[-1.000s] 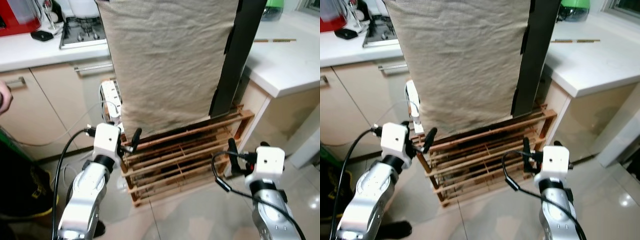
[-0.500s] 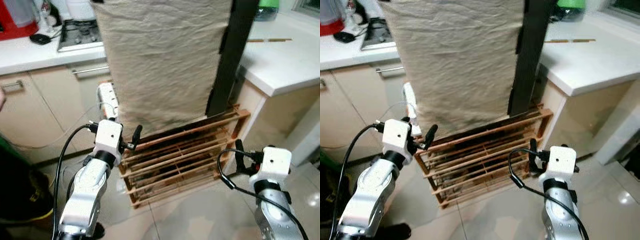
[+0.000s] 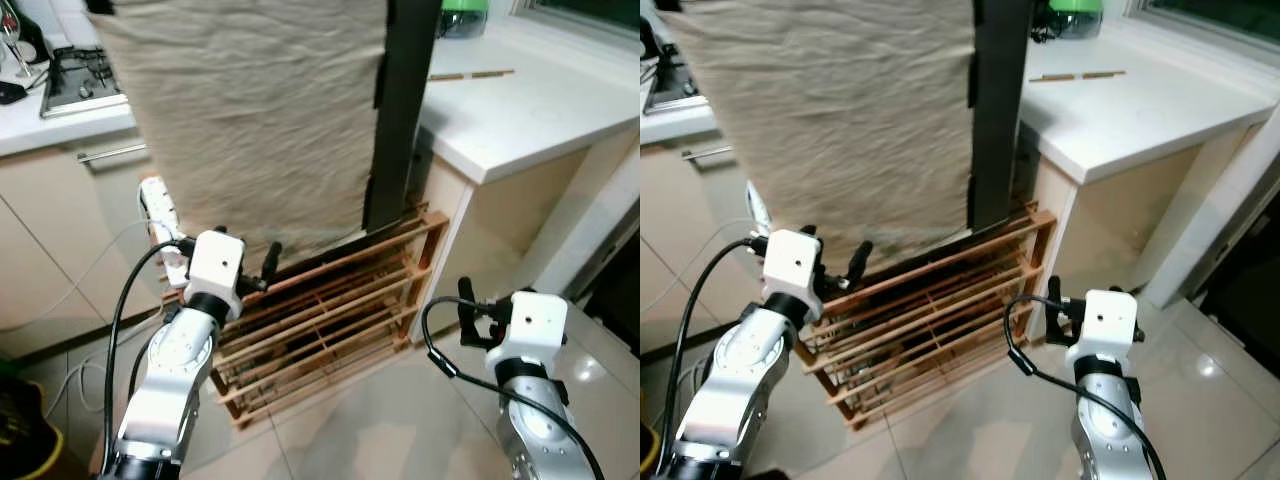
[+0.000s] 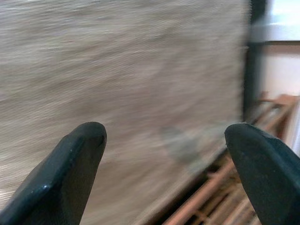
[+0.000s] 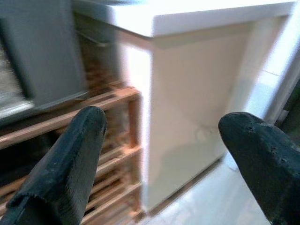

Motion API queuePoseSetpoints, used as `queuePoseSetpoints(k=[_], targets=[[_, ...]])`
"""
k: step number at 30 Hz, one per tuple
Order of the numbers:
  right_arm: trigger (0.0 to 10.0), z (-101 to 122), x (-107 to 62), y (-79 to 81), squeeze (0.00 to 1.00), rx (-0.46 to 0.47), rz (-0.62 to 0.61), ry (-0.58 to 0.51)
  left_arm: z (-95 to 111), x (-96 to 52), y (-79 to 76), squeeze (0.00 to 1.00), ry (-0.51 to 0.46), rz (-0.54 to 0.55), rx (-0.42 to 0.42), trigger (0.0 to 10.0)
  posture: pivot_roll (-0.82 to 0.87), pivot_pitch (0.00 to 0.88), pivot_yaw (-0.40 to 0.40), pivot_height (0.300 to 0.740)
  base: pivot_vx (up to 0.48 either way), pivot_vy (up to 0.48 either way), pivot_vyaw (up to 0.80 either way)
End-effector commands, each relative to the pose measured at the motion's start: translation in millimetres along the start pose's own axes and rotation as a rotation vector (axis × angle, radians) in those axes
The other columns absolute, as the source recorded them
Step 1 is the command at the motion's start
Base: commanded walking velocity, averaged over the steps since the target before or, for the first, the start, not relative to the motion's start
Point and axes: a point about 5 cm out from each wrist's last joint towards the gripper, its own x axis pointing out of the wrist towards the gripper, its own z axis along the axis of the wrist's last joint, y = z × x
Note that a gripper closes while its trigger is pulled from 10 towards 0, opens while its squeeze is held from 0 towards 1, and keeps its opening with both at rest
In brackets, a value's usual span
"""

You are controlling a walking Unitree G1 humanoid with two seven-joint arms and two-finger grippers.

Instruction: Clothes washing

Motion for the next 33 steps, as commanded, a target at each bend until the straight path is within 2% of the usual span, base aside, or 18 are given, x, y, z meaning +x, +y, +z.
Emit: queuePoseSetpoints(k=[1,3,4,6,11,13,15,18,19,22,23,24,27,29,33], targets=[[10.0,0.2,-0.8,-2.1,0.00,-0.008,-0.015,0.007,0.6,1.3,-2.6,0.00,0.000,-0.013,0.014,10.0,-0.08,0.000,0.057,0.740,0.000,-0.480,-0.40],[10.0,-0.1,-0.9,-1.7,0.00,-0.008,-0.014,0.008,0.2,1.4,-3.2,0.00,0.005,-0.017,0.013,10.0,-0.07,0.000,0.055,0.740,0.000,-0.480,-0.54],[10.0,-0.9,-1.5,-0.7,0.00,-0.005,-0.009,0.011,-0.7,1.5,-4.6,0.00,0.018,-0.030,-0.040,10.0,-0.07,0.000,0.055,0.740,0.000,0.000,0.00],[10.0,-1.5,-2.7,0.7,0.00,0.003,-0.004,0.014,0.6,1.3,-4.8,0.00,0.010,-0.042,-0.088,10.0,-0.07,0.000,0.052,0.740,0.000,0.240,0.00],[10.0,-1.0,-3.0,2.7,0.00,-0.009,0.010,0.015,-0.7,0.6,-3.2,0.00,0.018,-0.022,-0.070,10.0,-0.08,0.000,0.049,0.740,0.000,0.480,0.00],[10.0,-2.3,-3.0,3.5,0.00,-0.027,0.024,0.025,-1.9,-0.3,-3.6,0.00,0.018,-0.017,-0.029,10.0,-0.07,0.000,0.039,0.740,0.000,0.000,0.00],[10.0,-4.5,-2.3,4.4,0.00,-0.037,0.031,0.044,-3.9,-2.2,-3.5,0.00,0.023,-0.006,-0.022,10.0,-0.07,0.000,0.027,0.740,0.000,0.000,0.00],[10.0,-7.4,0.1,4.9,0.00,-0.046,0.033,0.064,-7.7,-4.0,-3.5,0.00,0.040,0.010,-0.026,10.0,-0.06,0.000,0.016,0.740,0.000,0.000,-0.59],[10.0,-8.2,0.8,5.3,0.00,-0.050,0.038,0.070,-9.0,-4.7,-3.6,0.00,0.044,0.016,-0.062,10.0,-0.06,0.000,0.011,0.740,0.000,0.000,-0.80],[10.0,-9.2,1.8,6.3,0.00,-0.046,0.051,0.077,-11.7,-6.2,-3.8,0.00,0.064,0.025,-0.077,10.0,-0.05,0.000,0.003,0.740,0.000,0.000,-0.80],[10.0,-9.2,1.8,6.3,0.00,-0.046,0.051,0.077,-11.7,-6.2,-3.8,0.00,0.064,0.025,-0.077,10.0,-0.05,0.000,0.003,0.740,0.000,0.000,-0.80],[10.0,-10.2,3.6,7.3,0.00,-0.040,0.053,0.088,-14.7,-8.2,-1.9,0.00,0.081,0.048,-0.040,10.0,-0.05,0.000,-0.003,0.740,0.000,0.000,-0.80],[10.0,-9.7,5.9,10.0,0.00,-0.024,0.059,0.096,-13.0,-10.6,-0.2,0.00,0.048,0.066,-0.003,10.0,-0.04,0.000,-0.004,0.740,0.000,0.000,-0.27],[10.0,-9.0,7.2,11.7,0.00,-0.029,0.064,0.094,-14.0,-12.3,-3.2,0.00,0.066,0.045,-0.052,10.0,-0.04,0.000,-0.003,0.740,0.000,0.000,0.00],[10.0,-9.6,10.0,15.1,0.00,-0.026,0.072,0.100,-10.4,-11.6,-4.4,0.00,0.042,0.053,-0.030,10.0,-0.04,0.000,-0.001,0.740,0.000,0.000,-0.60]])
